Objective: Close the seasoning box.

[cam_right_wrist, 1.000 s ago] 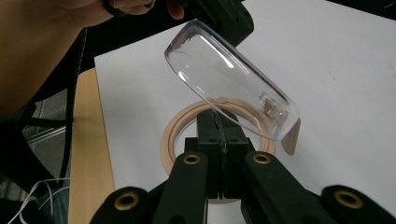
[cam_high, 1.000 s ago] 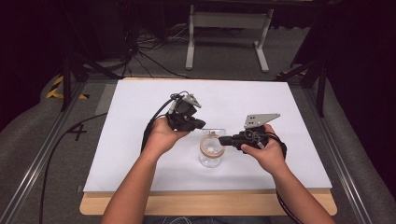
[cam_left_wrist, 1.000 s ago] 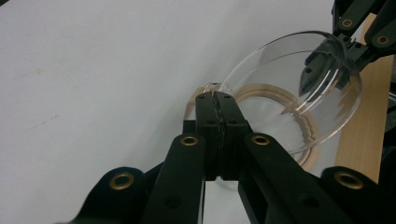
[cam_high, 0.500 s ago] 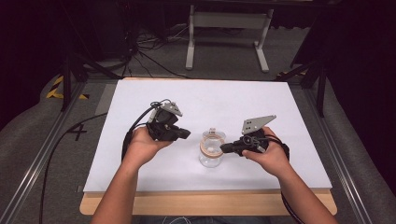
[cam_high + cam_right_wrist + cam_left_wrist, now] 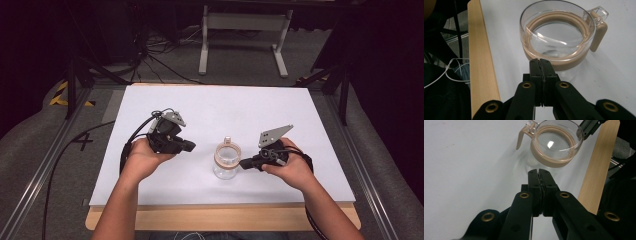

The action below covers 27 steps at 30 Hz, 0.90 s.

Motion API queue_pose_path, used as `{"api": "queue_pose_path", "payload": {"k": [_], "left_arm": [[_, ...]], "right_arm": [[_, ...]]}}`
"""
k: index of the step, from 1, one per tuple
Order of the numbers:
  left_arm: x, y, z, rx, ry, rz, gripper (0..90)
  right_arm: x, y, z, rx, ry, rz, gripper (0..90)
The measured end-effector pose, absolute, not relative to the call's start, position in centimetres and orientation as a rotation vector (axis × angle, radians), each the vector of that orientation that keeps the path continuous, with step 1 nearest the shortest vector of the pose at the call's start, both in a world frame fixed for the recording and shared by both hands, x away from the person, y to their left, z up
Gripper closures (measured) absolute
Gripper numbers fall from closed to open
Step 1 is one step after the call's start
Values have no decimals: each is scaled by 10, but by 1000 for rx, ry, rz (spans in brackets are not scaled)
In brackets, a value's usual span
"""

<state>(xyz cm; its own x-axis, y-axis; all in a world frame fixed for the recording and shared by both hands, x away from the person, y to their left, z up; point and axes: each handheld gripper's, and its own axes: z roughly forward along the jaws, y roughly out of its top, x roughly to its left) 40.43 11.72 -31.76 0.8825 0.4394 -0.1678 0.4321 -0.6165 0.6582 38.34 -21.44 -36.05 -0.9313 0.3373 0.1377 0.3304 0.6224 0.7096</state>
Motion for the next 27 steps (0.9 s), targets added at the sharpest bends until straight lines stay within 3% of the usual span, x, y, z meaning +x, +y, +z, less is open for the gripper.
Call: {"api": "queue_pose_path", "payload": {"k": [7, 9, 17, 27], "left_arm": [[404, 122, -320, 2279, 661, 22, 874], [403, 126, -321, 2264, 681, 51, 869], [404, 142, -327, 2208, 764, 79, 861], [420, 156, -352, 2174, 897, 118, 849]], "right_arm": [[384, -225, -351, 601, 2770, 1265, 896], [387, -233, -345, 642, 2702, 1324, 830], [404, -272, -340, 846, 2494, 1354, 718], [436, -326, -375, 1140, 2333, 1191, 605]]}}
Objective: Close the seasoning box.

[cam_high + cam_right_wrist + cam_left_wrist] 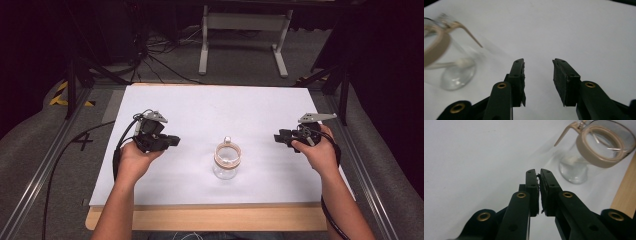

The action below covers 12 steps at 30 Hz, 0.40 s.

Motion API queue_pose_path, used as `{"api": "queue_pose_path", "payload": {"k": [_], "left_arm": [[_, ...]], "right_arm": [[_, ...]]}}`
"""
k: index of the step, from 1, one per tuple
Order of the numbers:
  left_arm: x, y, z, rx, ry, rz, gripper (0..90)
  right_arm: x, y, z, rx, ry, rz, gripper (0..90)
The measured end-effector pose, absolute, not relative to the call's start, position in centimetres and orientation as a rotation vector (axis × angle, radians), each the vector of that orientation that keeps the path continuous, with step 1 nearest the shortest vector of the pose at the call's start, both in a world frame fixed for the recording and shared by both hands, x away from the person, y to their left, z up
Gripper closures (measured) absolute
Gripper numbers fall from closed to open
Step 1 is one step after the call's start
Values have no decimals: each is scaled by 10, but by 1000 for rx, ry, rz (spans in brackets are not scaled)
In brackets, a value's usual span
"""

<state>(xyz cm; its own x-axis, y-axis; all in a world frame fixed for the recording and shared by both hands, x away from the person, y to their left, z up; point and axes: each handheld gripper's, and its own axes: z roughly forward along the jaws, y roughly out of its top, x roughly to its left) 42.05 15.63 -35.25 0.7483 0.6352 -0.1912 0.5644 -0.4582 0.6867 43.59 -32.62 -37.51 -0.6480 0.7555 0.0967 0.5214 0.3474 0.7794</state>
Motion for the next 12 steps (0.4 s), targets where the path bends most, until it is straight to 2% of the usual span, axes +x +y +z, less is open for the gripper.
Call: {"api": "queue_pose_path", "payload": {"k": [5, 12], "left_arm": [[429, 157, -370, 2180, 945, 104, 838], [437, 156, -389, 2184, 974, 105, 800]], "right_arm": [[451, -341, -405, 1234, 2313, 1129, 565], [459, -347, -426, 1272, 2264, 1162, 504]]}}
